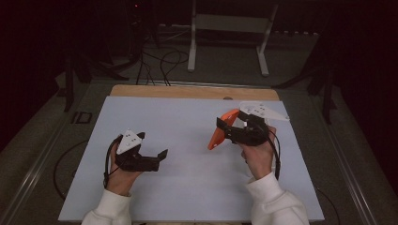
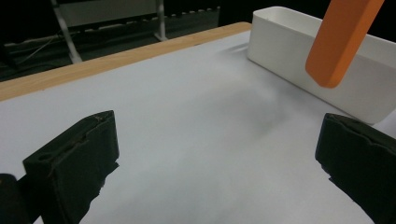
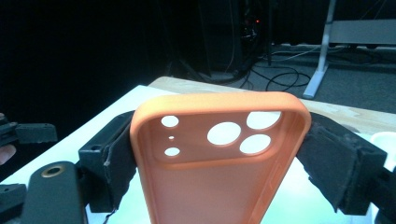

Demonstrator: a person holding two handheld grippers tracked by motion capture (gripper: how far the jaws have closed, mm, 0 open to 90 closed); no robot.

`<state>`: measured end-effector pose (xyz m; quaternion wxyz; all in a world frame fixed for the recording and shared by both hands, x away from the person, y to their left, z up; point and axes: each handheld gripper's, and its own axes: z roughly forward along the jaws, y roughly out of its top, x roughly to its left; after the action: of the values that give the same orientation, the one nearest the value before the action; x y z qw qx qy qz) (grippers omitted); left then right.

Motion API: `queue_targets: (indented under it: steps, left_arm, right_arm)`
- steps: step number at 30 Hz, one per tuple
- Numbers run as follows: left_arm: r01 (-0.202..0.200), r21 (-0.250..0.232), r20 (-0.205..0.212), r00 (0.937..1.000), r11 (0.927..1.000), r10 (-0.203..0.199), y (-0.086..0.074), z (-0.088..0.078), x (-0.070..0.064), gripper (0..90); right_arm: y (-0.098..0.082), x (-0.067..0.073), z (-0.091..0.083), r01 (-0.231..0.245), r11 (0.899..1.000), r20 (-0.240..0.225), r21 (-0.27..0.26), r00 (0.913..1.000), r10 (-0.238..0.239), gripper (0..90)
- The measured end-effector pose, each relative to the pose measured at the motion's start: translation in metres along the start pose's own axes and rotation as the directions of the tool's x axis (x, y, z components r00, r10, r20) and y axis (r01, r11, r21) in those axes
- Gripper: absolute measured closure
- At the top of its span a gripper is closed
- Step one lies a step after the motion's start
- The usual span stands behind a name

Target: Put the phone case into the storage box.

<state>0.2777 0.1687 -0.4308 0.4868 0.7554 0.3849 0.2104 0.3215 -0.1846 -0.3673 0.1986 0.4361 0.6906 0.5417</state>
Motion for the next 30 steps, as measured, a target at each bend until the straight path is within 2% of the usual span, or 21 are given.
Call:
queue_targets:
  steps: [6,30]
  left_arm:
    - [0.0,-0.004,-0.02,0.9998,1.0,0.0,-0.003,-0.004,0.004,0.2]
    - [0.01,-0.009,-0.047,0.9988,0.9999,-0.011,-0.02,-0.019,0.017,0.2]
  right_arm:
    - [0.004,-0.002,-0.001,0.01,1.0,0.016,-0.007,0.9998,-0.01,16.9]
    - [0.013,-0.013,0.003,0.011,1.0,0.06,-0.015,0.9982,-0.011,16.9]
